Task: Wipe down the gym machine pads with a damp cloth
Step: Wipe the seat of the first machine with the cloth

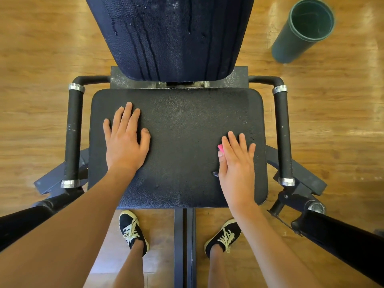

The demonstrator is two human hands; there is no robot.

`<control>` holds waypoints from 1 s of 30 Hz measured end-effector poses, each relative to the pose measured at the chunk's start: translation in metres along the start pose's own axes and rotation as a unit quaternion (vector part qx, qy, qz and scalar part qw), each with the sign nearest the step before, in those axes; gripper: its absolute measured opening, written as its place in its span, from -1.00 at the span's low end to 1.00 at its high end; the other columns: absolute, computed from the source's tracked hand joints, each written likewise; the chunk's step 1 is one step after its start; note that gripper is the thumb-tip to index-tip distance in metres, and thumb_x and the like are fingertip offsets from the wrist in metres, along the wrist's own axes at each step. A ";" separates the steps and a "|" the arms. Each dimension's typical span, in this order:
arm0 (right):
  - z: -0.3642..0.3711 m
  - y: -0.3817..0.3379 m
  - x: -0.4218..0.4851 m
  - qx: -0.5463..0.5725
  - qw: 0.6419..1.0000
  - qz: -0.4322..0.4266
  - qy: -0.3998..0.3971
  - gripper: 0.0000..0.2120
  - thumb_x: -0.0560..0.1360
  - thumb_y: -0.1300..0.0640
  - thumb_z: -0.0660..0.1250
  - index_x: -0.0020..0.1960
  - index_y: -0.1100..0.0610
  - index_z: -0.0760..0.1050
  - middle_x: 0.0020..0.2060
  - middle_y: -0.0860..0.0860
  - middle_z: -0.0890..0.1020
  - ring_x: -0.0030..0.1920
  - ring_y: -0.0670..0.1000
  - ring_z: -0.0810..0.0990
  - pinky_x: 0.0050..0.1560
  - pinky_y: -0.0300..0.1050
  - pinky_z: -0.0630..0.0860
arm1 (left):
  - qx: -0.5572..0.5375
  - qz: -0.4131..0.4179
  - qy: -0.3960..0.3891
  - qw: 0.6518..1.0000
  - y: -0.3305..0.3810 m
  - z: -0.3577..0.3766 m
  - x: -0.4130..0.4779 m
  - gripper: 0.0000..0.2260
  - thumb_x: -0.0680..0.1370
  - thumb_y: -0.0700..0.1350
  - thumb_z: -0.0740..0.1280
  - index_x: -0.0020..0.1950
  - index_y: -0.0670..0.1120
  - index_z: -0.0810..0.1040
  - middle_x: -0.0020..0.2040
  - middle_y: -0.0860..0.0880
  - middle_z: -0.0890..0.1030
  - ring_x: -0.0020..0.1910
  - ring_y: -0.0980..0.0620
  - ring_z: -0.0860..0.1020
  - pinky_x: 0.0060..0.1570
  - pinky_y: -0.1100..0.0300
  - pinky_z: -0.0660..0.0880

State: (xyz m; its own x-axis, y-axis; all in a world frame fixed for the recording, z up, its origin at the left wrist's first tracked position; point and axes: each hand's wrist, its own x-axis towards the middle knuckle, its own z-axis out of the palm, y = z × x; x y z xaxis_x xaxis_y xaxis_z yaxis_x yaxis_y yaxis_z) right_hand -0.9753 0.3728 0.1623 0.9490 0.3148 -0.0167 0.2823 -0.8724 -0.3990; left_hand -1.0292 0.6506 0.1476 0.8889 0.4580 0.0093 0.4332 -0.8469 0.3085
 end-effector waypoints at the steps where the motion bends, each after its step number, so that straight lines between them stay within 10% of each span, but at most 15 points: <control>1: 0.000 0.000 -0.004 -0.001 1.000 -0.001 0.000 -0.54 0.57 0.31 0.38 0.46 0.24 0.47 0.49 0.16 0.45 0.55 0.28 0.30 0.57 0.25 0.02 | -0.001 0.000 -0.001 1.000 0.000 0.000 0.000 -0.52 0.67 0.06 0.10 0.56 -0.09 0.34 0.64 -0.05 0.22 0.63 -0.05 0.10 0.58 -0.18 -0.07; 30: -0.004 0.004 -0.072 0.001 1.000 -0.009 -0.013 -0.61 0.65 0.15 0.14 0.41 0.19 0.53 0.45 0.10 0.50 0.52 0.22 0.38 0.52 0.28 0.17 | 0.006 0.000 0.001 1.000 0.000 0.000 0.000 -0.50 0.66 0.06 0.08 0.57 -0.09 0.32 0.64 -0.05 0.22 0.62 -0.07 0.10 0.58 -0.20 -0.04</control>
State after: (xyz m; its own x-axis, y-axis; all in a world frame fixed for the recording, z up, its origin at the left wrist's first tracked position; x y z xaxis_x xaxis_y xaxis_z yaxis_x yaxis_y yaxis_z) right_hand -1.0419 0.3455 0.1652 0.9398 0.3402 -0.0331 0.2993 -0.8659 -0.4007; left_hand -1.0288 0.6502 0.1472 0.8886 0.4586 0.0117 0.4349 -0.8503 0.2964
